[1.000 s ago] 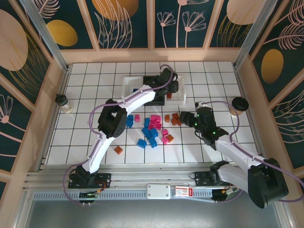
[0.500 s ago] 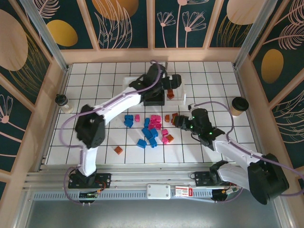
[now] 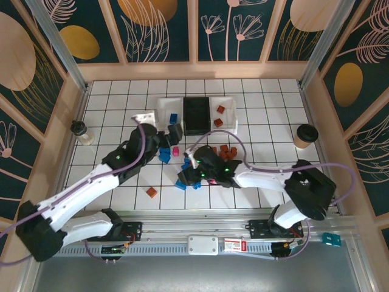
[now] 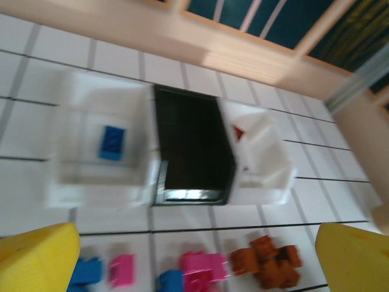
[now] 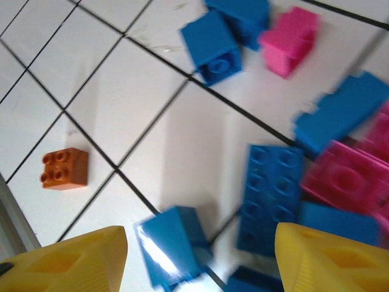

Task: Sort the legos into containers by color
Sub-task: Pick up the lego from the bottom-center of the table.

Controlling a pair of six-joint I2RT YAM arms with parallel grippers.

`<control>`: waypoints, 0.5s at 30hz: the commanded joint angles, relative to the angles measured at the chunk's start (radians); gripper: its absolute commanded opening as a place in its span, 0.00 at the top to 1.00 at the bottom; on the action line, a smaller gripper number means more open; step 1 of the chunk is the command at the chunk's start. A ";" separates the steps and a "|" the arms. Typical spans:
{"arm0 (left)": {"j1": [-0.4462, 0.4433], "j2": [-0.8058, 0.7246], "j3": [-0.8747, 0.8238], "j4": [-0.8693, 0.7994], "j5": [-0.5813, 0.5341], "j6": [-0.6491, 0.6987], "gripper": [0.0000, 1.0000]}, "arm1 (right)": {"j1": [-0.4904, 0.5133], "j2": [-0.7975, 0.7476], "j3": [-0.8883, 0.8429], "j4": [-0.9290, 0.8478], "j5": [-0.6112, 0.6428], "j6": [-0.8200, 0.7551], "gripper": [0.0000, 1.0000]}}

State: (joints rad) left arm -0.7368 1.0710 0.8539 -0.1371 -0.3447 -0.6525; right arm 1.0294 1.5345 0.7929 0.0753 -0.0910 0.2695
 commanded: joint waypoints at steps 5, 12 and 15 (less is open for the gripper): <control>0.021 -0.215 -0.089 -0.167 -0.162 -0.048 0.01 | 0.064 0.171 0.157 -0.120 0.018 -0.108 0.34; 0.062 -0.205 -0.091 -0.183 -0.105 -0.047 0.01 | 0.099 0.233 0.202 -0.197 0.090 -0.125 0.36; 0.065 -0.204 -0.095 -0.175 -0.103 -0.044 0.01 | 0.124 0.247 0.214 -0.231 0.118 -0.136 0.38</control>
State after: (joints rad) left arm -0.6785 0.8673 0.7712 -0.2951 -0.4534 -0.6865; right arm 1.1275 1.7615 0.9749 -0.0864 -0.0223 0.1593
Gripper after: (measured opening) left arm 0.988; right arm 0.625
